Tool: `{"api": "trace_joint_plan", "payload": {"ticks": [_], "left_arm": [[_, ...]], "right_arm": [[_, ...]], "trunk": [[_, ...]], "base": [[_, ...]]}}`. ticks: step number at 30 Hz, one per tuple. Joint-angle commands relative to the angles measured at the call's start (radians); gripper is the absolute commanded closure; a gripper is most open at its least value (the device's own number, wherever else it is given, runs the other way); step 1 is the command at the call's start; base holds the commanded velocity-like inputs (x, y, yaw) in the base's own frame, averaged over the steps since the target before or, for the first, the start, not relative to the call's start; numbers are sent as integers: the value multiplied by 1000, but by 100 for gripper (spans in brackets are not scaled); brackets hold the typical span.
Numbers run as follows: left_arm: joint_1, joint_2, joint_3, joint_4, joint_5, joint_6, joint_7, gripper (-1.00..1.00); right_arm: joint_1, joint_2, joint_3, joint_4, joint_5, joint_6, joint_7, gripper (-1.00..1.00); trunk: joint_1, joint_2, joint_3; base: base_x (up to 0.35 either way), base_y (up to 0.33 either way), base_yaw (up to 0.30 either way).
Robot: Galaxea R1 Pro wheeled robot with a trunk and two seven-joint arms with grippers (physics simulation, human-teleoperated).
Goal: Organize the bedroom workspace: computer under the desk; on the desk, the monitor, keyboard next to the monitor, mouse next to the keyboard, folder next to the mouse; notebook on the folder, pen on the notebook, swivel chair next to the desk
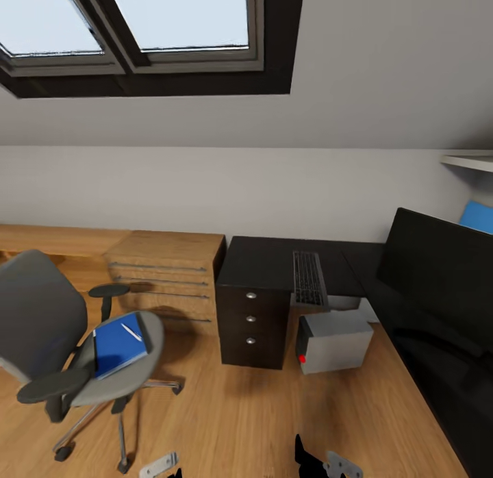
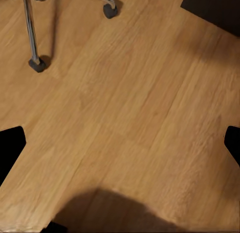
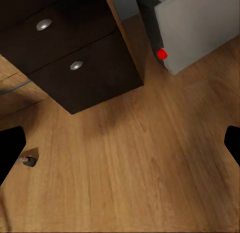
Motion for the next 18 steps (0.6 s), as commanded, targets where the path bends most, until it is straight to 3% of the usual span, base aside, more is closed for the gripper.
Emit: {"api": "trace_joint_plan", "payload": {"ticks": [1, 7, 18], "left_arm": [[-1, 1, -8, 0, 11, -7, 7, -100], [-1, 1, -8, 0, 11, -8, 7, -100], [-1, 1, -9, 0, 11, -8, 7, -100]], "right_arm": [[-1, 0, -2, 2, -9, -3, 10, -100], [-1, -1, -2, 2, -8, -3, 9, -100], [-1, -2, -2, 2, -8, -3, 10, -100]], "trunk": [[-1, -1, -1], [-1, -1, -3], [-1, -1, -3]], "base": [[-335, 0, 235], [-272, 0, 164], [-107, 0, 13]]}}
